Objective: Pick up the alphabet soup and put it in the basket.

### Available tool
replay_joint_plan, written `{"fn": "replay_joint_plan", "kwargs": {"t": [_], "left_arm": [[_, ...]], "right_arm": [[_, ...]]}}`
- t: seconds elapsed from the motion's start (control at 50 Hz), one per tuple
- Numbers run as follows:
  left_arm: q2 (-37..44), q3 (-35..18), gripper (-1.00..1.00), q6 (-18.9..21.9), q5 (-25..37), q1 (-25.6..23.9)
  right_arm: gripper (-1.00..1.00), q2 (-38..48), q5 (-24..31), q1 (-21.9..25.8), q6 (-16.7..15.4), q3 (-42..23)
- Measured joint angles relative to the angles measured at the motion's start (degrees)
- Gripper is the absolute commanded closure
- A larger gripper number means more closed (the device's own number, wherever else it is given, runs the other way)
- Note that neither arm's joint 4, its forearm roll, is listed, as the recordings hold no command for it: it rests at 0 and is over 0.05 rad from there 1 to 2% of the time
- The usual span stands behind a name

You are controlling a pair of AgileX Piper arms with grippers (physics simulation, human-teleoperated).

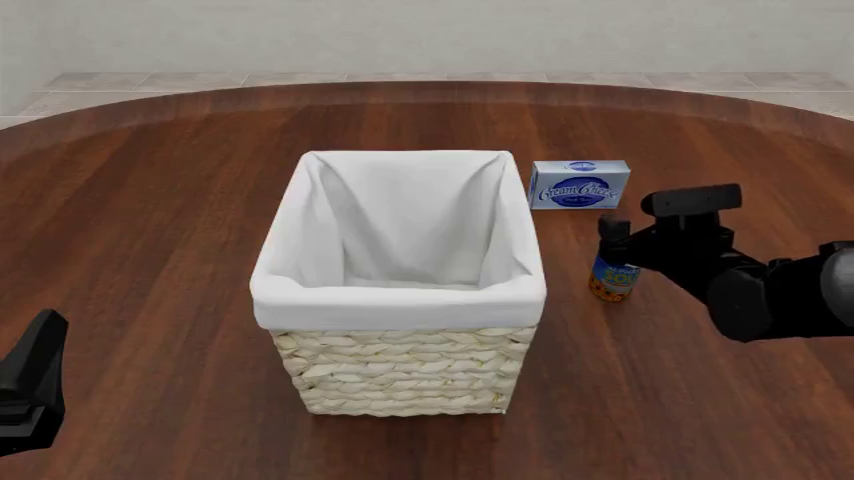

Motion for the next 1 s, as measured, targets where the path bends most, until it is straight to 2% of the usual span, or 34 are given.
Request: {"fn": "replay_joint_plan", "kwargs": {"t": [1.0], "left_arm": [[0.01,0.0,-1.0,-0.16,0.15,-0.04]], "right_arm": [[-1.0,5.62,-1.7,-0.2,-0.52,-1.12]]}}
